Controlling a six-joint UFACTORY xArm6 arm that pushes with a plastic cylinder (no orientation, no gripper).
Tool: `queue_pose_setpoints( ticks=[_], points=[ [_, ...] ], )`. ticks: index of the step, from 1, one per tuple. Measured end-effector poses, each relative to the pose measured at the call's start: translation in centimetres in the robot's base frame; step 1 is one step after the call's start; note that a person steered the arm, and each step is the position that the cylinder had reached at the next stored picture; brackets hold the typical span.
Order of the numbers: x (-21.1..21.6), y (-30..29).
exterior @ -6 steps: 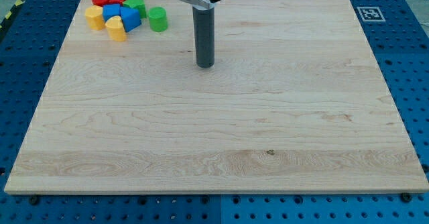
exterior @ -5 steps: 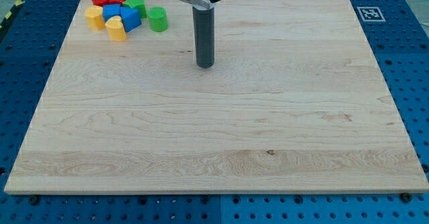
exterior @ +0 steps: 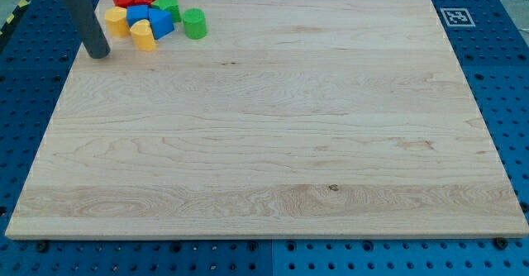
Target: Point your arm at the red circle
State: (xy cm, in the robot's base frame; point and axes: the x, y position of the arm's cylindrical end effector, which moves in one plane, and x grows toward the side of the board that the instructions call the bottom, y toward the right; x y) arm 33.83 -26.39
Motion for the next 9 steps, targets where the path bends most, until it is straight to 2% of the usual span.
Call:
queue_pose_setpoints(
  ticks=[2, 3, 5, 6, 9],
  points=[
    [-4.3, -3.8],
    [-4.9, -4.0],
    [-10.8, -4.0],
    [-12.3, -4.0],
    [-12.5, -3.2]
  ],
)
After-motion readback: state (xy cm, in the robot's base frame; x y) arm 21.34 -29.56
